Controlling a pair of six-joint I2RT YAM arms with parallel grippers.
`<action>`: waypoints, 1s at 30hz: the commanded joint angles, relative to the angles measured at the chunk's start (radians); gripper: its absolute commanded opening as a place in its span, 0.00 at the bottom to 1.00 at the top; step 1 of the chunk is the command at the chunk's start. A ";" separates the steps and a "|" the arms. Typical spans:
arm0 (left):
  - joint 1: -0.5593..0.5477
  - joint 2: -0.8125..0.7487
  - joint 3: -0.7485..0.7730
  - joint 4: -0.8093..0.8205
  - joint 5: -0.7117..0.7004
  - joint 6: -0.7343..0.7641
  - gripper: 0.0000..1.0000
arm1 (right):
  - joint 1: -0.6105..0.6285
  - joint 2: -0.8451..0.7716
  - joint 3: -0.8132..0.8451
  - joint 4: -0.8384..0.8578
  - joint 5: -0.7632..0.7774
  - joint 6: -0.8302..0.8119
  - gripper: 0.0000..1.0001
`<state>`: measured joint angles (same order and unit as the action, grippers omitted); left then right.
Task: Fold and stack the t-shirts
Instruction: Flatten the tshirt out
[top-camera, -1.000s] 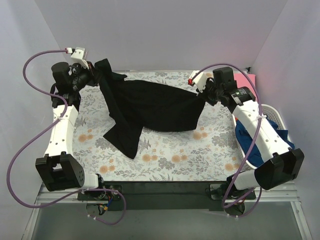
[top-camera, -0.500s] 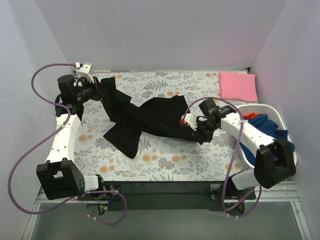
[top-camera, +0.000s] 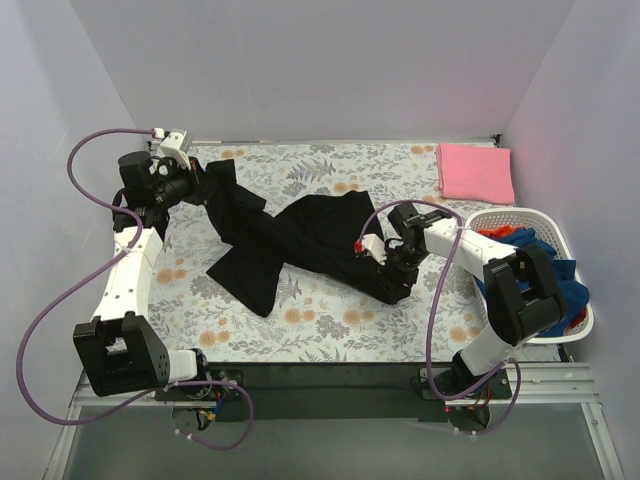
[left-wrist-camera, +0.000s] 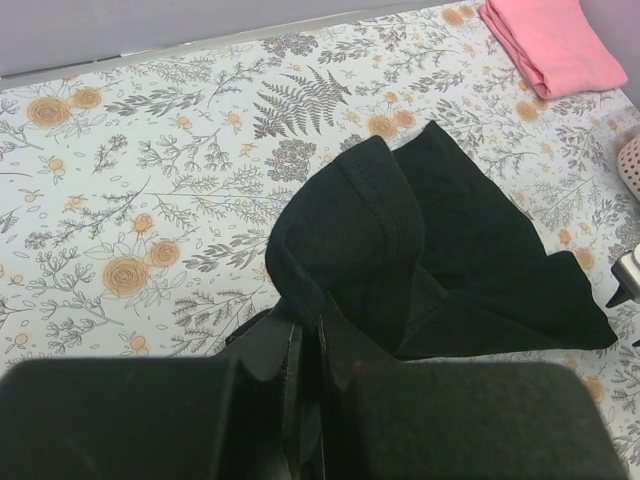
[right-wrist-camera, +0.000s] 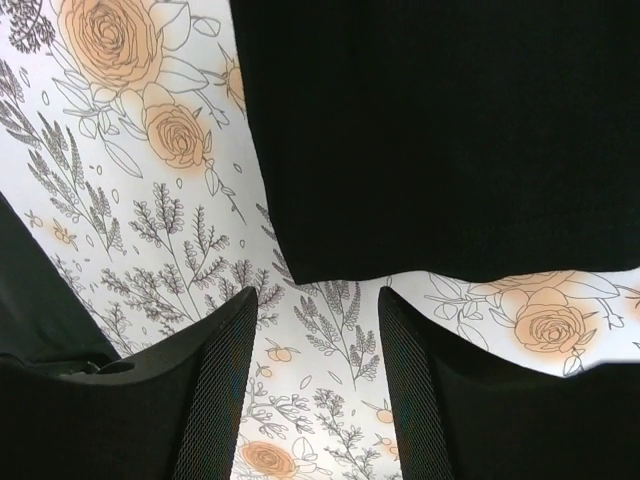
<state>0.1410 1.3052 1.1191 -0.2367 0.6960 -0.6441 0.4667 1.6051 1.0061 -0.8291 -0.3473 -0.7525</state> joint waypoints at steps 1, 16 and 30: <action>0.003 -0.007 -0.005 -0.006 0.019 0.006 0.00 | 0.016 -0.016 0.016 0.033 -0.010 0.021 0.60; 0.003 -0.035 -0.010 -0.019 0.008 0.032 0.00 | 0.151 0.002 -0.174 0.281 0.274 0.101 0.65; 0.026 0.063 0.188 0.000 -0.081 0.006 0.00 | 0.078 -0.169 0.138 0.125 0.392 0.009 0.01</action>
<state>0.1448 1.3361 1.1751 -0.2779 0.6586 -0.6285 0.6018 1.5021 0.9474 -0.6548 -0.0128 -0.6872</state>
